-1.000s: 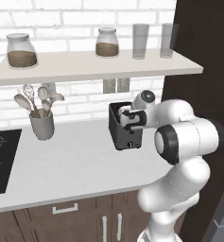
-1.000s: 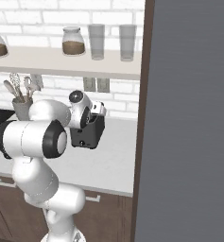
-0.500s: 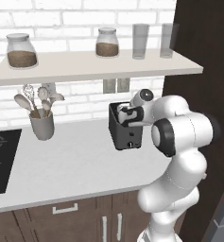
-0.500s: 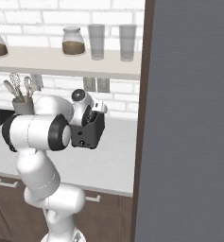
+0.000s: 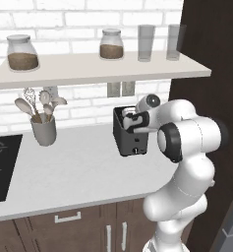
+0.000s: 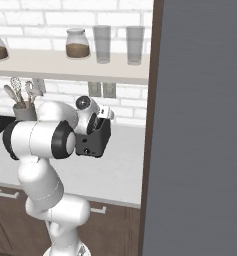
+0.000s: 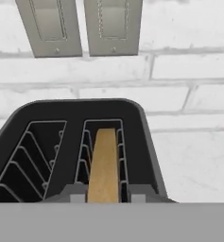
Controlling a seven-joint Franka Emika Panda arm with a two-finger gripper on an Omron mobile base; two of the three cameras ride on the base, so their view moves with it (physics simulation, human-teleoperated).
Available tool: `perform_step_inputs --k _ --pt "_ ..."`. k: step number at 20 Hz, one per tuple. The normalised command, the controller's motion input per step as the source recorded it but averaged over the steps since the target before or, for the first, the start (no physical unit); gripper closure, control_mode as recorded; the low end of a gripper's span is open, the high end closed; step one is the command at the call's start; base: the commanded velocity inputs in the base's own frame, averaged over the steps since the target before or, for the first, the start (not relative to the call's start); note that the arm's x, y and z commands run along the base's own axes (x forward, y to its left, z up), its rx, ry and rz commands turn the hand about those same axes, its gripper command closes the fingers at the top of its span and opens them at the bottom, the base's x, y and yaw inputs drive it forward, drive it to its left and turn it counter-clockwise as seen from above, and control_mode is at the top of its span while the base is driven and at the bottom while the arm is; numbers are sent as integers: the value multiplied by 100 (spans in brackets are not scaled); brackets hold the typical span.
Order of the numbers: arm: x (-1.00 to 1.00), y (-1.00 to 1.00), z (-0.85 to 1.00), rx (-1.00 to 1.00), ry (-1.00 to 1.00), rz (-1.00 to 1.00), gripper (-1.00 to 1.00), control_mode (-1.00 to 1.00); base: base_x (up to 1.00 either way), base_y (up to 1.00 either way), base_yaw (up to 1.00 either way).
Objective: Start the toaster. Once the lever pops up, take the bread to the plate on the dining counter.
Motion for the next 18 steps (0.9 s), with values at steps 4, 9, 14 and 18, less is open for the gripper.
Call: perform_step_inputs --k 4,9,14,18 --pt "0 0 0 0 -11 -1 100 -100 0 0 0" --pt "0 0 13 1 -12 -2 100 -100 0 0 0" --pt "-6 -6 55 7 -11 -4 100 -100 0 0 0" --pt "-11 -4 85 9 -9 -5 100 -100 0 0 0"
